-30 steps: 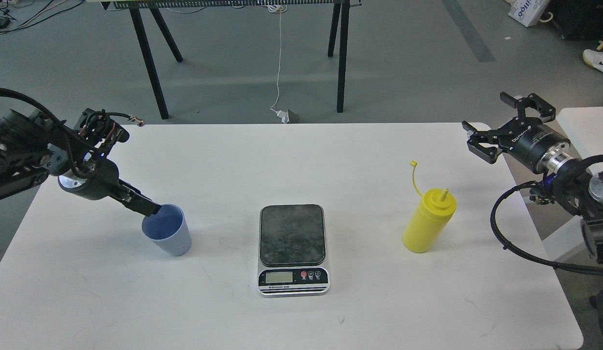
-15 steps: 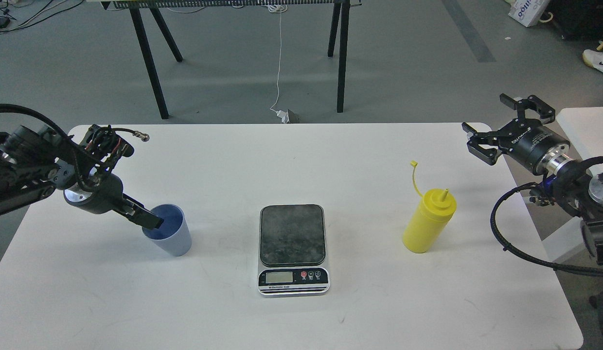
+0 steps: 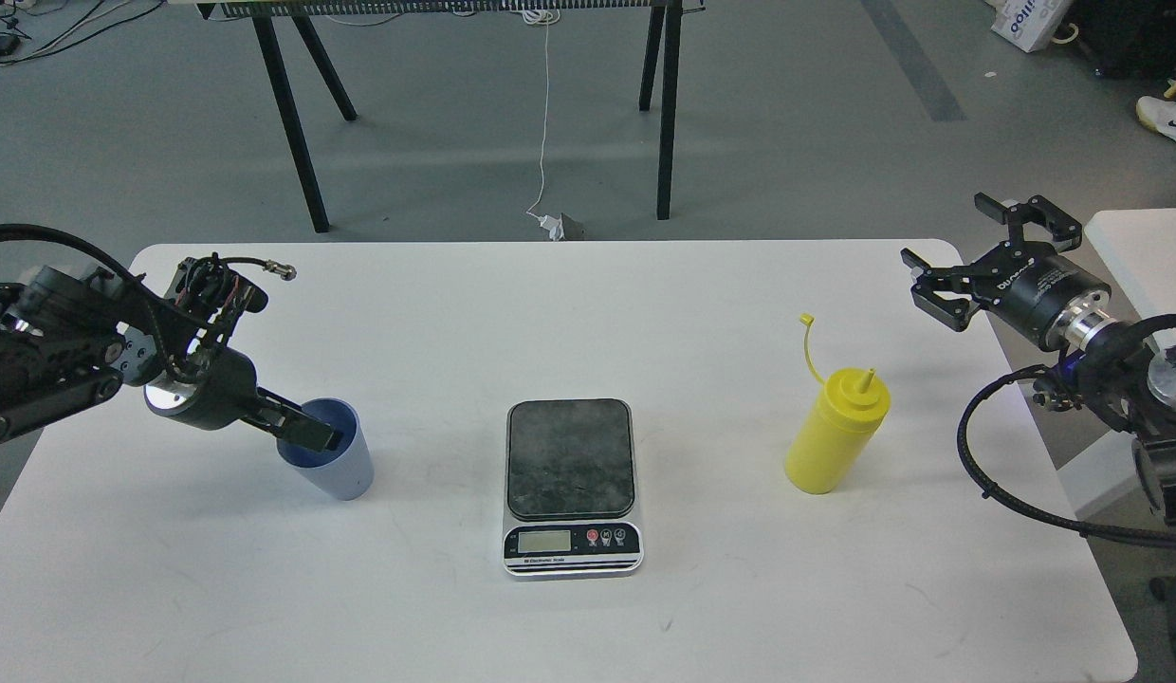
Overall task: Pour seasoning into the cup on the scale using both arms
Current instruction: 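Close the left gripper around the blue cup's rim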
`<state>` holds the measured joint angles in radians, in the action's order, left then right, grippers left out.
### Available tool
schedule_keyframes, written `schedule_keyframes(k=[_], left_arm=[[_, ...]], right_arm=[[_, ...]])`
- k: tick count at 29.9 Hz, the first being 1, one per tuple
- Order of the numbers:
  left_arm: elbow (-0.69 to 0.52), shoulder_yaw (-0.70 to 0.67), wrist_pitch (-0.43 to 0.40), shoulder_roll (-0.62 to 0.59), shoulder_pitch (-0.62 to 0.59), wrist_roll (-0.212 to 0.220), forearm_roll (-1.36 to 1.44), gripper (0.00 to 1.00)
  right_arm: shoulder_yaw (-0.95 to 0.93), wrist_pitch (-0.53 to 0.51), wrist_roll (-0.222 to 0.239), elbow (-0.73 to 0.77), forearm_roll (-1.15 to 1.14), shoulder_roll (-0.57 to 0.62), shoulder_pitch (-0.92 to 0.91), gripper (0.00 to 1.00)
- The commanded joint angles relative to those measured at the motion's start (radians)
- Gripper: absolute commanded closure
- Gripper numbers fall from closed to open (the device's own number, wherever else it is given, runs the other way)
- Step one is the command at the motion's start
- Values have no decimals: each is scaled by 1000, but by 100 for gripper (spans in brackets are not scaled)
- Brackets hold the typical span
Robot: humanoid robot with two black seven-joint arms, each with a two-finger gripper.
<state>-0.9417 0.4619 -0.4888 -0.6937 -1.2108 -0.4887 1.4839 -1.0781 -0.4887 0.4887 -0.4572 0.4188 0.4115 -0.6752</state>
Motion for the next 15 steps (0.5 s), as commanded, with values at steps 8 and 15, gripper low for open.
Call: schedule_keyframes(k=[8, 15], left_arm=[[0, 8, 0, -1, 7, 0, 16, 46], [-2, 8, 0, -3, 4, 0, 50, 90]], right_arm=[[-2, 0, 0, -1, 0, 1, 8, 3], [-2, 0, 0, 0, 0, 1, 14, 3]])
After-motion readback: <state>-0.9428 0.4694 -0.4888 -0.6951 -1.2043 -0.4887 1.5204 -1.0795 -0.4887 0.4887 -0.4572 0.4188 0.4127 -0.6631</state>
